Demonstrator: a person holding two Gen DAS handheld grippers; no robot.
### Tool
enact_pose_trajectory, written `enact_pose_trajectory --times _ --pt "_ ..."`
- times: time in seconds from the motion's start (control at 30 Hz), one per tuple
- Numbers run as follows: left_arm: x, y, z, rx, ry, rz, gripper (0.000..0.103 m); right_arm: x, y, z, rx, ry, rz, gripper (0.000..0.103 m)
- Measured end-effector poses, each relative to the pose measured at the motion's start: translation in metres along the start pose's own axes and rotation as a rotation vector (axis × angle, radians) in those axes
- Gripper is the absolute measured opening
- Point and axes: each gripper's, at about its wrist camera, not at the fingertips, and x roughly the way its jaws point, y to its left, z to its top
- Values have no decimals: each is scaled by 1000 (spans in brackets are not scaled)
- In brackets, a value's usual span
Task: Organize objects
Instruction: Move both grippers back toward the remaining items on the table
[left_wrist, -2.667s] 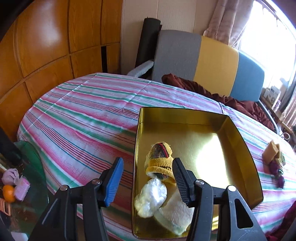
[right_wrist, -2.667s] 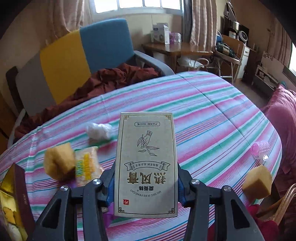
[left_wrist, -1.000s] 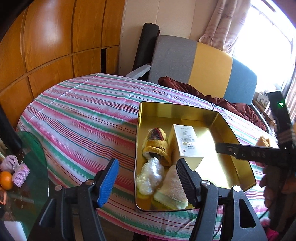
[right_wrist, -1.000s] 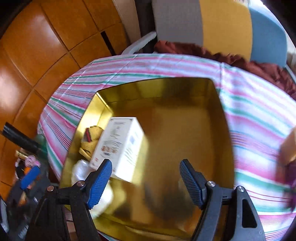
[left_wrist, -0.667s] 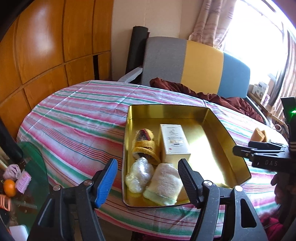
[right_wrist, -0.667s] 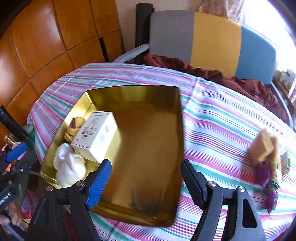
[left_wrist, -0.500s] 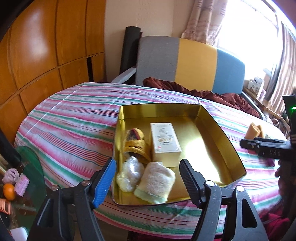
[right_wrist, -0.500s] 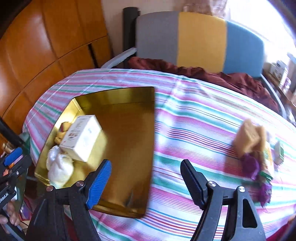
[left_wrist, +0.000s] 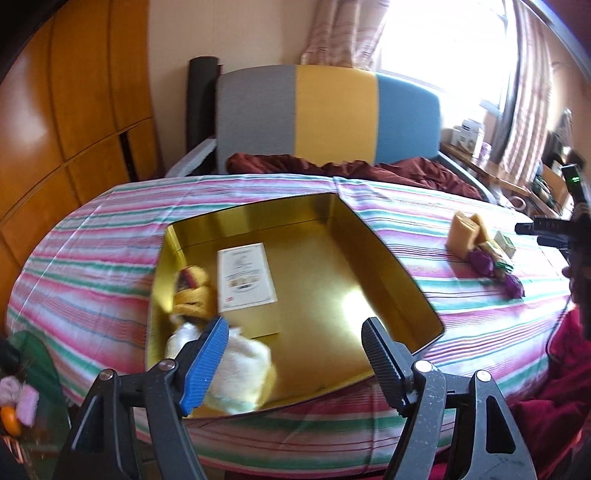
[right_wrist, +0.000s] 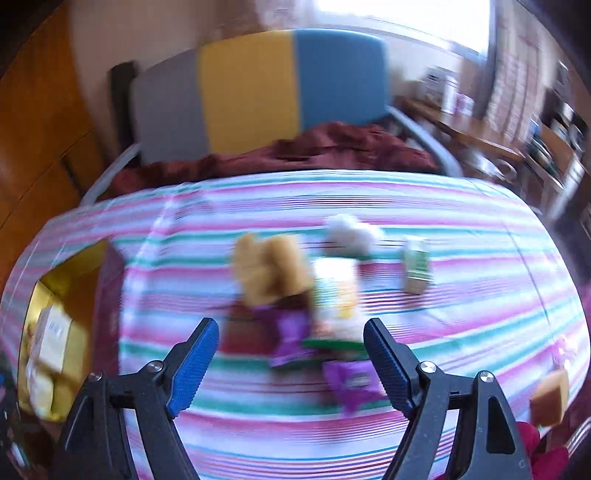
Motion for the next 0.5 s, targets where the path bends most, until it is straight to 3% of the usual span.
enact_pose_trajectory --times 0.17,0.23,0.3,0.4,0.5 --pt "8 -29 10 63 10 -43 75 22 -76 -6 206 9 -97 82" --pt "13 -44 13 91 19 -64 75 35 -102 -16 340 85 -63 82" --pt "17 -57 16 116 28 -86 75 38 -117 -18 433 97 -8 82" --pt "25 -82 20 160 45 -127 75 41 -120 -19 437 122 -17 82" --pt "34 -107 27 202 62 -164 75 42 -111 -19 411 138 40 82"
